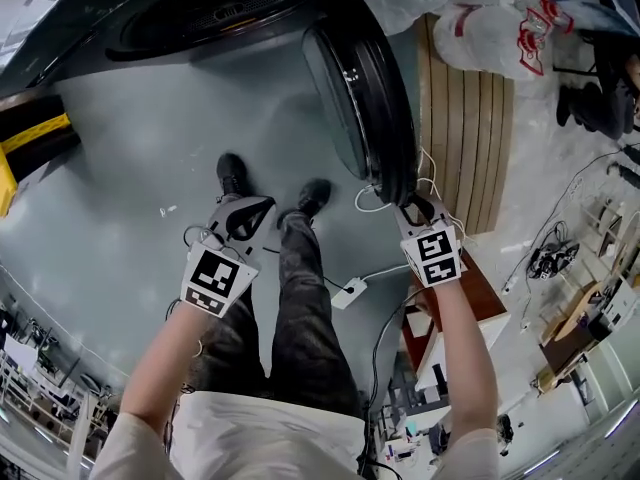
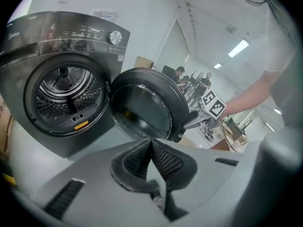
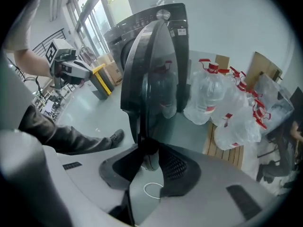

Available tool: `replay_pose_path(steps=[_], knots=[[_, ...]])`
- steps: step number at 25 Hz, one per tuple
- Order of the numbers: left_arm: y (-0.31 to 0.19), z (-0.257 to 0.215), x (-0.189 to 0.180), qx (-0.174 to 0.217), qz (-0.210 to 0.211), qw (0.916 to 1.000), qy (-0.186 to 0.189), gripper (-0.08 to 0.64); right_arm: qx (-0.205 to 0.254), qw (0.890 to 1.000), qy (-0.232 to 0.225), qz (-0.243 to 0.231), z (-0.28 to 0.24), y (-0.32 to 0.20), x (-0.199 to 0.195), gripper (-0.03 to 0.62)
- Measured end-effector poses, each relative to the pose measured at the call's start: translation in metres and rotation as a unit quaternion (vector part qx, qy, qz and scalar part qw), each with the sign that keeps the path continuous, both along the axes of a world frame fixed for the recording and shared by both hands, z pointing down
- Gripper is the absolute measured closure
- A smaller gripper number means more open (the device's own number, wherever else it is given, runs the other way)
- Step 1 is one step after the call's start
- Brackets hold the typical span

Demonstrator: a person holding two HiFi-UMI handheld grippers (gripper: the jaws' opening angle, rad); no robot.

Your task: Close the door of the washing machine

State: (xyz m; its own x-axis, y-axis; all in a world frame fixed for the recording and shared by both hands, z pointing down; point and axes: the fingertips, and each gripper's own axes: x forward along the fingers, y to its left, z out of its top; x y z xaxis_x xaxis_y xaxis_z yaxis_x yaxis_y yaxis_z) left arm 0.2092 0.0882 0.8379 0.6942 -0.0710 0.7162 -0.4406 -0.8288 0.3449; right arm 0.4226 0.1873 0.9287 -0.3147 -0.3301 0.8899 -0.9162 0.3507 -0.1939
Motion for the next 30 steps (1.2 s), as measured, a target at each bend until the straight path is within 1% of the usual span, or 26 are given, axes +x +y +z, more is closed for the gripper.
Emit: replay_pose_path(steps=[7, 11, 15, 17, 22, 30], knots=[[-0.010, 0.004, -0.045, 0.003, -0.033, 0.9995, -0.002, 0.551, -0.013, 0.999, -0.036, -0.006, 0.002, 0.000, -0.075, 0.443], [-0.012, 0.006, -0.073, 0.004, -0.056, 0.9984, -0.006, 0.551, -0.020, 0.998, -0.051, 0.019, 0.005, -0.006, -0.113, 0.434], [-0.015, 0.003, -0.097, 0.005, -0.088, 0.9961, -0.008, 0.551, -0.032, 0.996, -0.066, 0.041, 0.005, -0.014, -0.145, 0.430], [-0.018, 0.001, -0.110, 0.007, -0.097, 0.9952, -0.008, 0.551, -0.035, 0.995, -0.075, 0.050, 0.005, -0.020, -0.161, 0.425], [-0.023, 0.002, -0.143, 0.005, -0.107, 0.9941, -0.015, 0.551, -0.044, 0.993, -0.091, 0.058, 0.006, -0.036, -0.205, 0.414], [-0.052, 0.003, -0.172, 0.012, -0.099, 0.9949, -0.013, 0.551, -0.059, 0.990, -0.101, 0.073, 0.005, -0.066, -0.260, 0.407]])
